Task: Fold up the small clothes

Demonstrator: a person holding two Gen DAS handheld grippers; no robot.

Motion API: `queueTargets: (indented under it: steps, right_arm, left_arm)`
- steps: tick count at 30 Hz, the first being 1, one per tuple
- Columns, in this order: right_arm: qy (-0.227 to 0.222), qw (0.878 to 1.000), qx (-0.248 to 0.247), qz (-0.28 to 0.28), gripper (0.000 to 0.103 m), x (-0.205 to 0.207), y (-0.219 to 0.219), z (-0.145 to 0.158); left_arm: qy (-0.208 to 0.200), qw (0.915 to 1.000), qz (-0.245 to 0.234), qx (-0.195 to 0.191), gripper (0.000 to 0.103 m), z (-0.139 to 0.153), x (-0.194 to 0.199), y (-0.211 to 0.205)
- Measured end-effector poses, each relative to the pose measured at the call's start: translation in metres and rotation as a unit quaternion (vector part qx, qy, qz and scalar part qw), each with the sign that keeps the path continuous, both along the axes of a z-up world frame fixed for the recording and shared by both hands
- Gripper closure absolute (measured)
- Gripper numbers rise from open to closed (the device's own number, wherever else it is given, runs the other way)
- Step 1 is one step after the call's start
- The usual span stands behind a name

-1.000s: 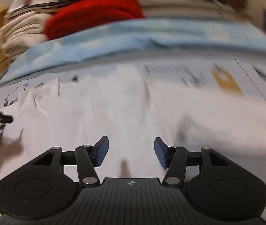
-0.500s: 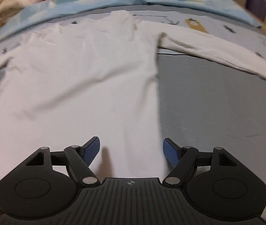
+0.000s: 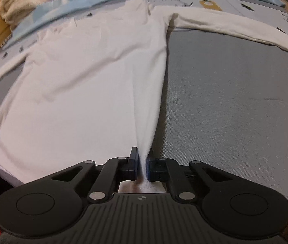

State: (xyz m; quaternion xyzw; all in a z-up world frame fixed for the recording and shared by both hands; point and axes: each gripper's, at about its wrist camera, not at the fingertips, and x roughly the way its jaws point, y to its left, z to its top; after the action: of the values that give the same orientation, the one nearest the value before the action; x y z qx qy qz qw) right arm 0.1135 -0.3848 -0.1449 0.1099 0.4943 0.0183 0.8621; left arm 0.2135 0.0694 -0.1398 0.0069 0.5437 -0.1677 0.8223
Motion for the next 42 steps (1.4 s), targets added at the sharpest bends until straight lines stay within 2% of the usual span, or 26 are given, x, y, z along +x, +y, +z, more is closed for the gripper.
queueTargets:
  steps: [2, 4, 5, 6, 7, 8, 9, 10, 13, 19, 23, 26, 29, 32, 35, 39, 42]
  right_arm:
    - [0.0, 1.0, 0.015, -0.004, 0.096, -0.006, -0.004, 0.005]
    - [0.028, 0.999, 0.02, -0.009, 0.094, -0.004, -0.006, 0.0]
    - [0.05, 0.999, 0.014, -0.013, 0.093, 0.0, -0.006, -0.006]
    - [0.052, 0.998, 0.011, -0.015, 0.09, 0.003, -0.005, -0.008]
    - [0.048, 0.999, 0.012, -0.015, 0.079, 0.004, -0.004, -0.006]
    - [0.045, 0.999, 0.004, -0.016, 0.055, 0.004, -0.002, -0.002]
    - [0.037, 0.999, -0.013, -0.021, 0.045, 0.004, 0.0, 0.003]
    - [0.019, 0.999, -0.036, -0.025, 0.037, 0.0, 0.004, 0.011]
    - [-0.04, 0.996, -0.079, -0.018, 0.036, -0.004, 0.019, 0.036]
    - [-0.129, 0.988, -0.083, -0.021, 0.034, 0.027, 0.041, 0.067]
    - [-0.135, 0.986, -0.085, -0.046, 0.034, 0.056, 0.043, 0.058]
    - [-0.128, 0.987, -0.064, -0.074, 0.034, 0.076, 0.032, 0.046]
    - [-0.124, 0.983, -0.045, -0.128, 0.034, 0.094, 0.004, 0.039]
    - [-0.121, 0.976, -0.011, -0.183, 0.035, 0.114, -0.027, 0.032]
    - [-0.131, 0.968, 0.022, -0.212, 0.035, 0.131, -0.049, 0.026]
    - [-0.14, 0.953, 0.05, -0.265, 0.035, 0.161, -0.079, 0.018]
    - [-0.149, 0.948, 0.063, -0.274, 0.034, 0.188, -0.094, 0.018]
  left_arm:
    - [0.011, 0.9999, 0.007, -0.001, 0.093, -0.002, 0.001, 0.008]
    - [0.01, 0.9998, 0.01, 0.011, 0.089, -0.008, 0.003, 0.011]
    - [0.004, 0.9999, 0.008, 0.011, 0.079, -0.006, 0.002, 0.012]
    - [0.001, 0.9998, 0.012, 0.016, 0.067, -0.004, 0.004, 0.012]
    - [-0.002, 0.9995, 0.021, 0.023, 0.028, -0.001, 0.006, 0.012]
    - [-0.014, 0.9988, 0.035, 0.031, 0.006, 0.003, 0.008, 0.014]
    - [-0.041, 0.9971, 0.054, 0.036, 0.003, 0.01, 0.008, 0.018]
    - [-0.062, 0.9954, 0.065, 0.035, 0.002, 0.018, 0.008, 0.022]
    - [-0.088, 0.9915, 0.094, 0.019, 0.001, 0.037, 0.016, 0.036]
    - [-0.119, 0.9825, 0.141, 0.022, 0.001, 0.057, 0.046, 0.046]
    - [-0.125, 0.9771, 0.17, 0.025, 0.001, 0.052, 0.068, 0.053]
    - [-0.101, 0.9761, 0.192, 0.009, 0.001, 0.042, 0.071, 0.063]
    - [-0.084, 0.9765, 0.198, -0.003, 0.001, 0.036, 0.084, 0.063]
    - [-0.089, 0.9755, 0.201, 0.012, 0.001, 0.034, 0.095, 0.058]
    - [-0.096, 0.9737, 0.206, 0.013, 0.001, 0.034, 0.108, 0.055]
    - [-0.112, 0.9705, 0.211, 0.035, 0.001, 0.034, 0.137, 0.049]
    - [-0.125, 0.9675, 0.212, 0.056, 0.001, 0.03, 0.16, 0.046]
